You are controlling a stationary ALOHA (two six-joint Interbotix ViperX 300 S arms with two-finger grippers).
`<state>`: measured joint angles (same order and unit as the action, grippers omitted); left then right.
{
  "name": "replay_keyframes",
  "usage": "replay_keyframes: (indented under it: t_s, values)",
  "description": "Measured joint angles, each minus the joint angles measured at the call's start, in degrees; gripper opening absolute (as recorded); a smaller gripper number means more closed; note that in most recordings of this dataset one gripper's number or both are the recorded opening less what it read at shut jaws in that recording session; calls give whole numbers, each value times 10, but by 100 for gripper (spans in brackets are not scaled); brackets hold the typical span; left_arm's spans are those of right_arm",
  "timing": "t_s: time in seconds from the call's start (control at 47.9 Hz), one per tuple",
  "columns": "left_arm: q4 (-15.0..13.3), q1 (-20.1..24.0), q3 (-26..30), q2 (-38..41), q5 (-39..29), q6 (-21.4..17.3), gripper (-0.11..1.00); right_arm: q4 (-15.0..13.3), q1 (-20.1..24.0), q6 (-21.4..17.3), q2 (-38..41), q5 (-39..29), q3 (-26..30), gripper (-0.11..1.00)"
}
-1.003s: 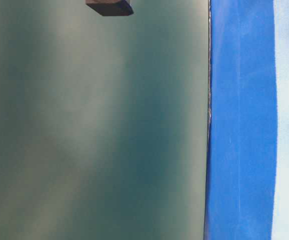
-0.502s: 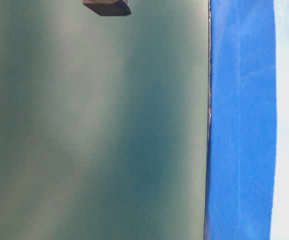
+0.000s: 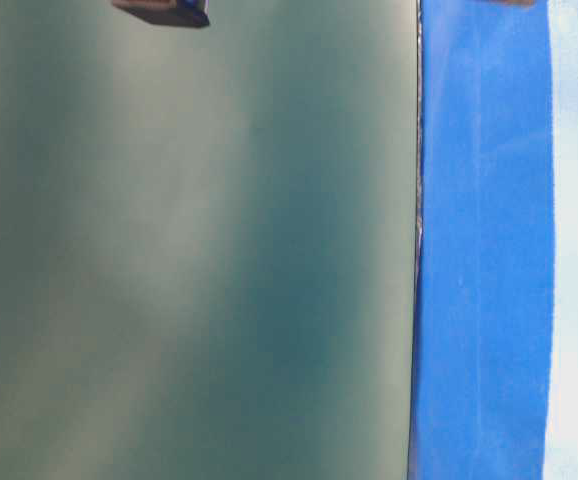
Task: Fold the light blue towel.
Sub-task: 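Release the corners onto the bottom edge and lift both grippers, then grasp the folded towel's top corners with both grippers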
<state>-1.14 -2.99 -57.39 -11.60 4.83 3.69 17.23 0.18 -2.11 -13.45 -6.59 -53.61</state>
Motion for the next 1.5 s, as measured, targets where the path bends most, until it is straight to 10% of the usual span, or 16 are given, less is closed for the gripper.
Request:
replay_keyframes:
  t_s: [0.272,1.149,1.4,1.505]
  values:
    - [-1,77,16,40,18,-41,72,-33,-89,1,22,1,-5,61]
    - [-1,144,12,120,52,-46,60,-41,-112,3,115,52,-14,59]
    - [-1,141,14,120,19,-46,8,-41,-113,6,116,51,-14,5]
    - [-1,138,16,120,9,-48,1,-41,-113,6,116,51,-13,2]
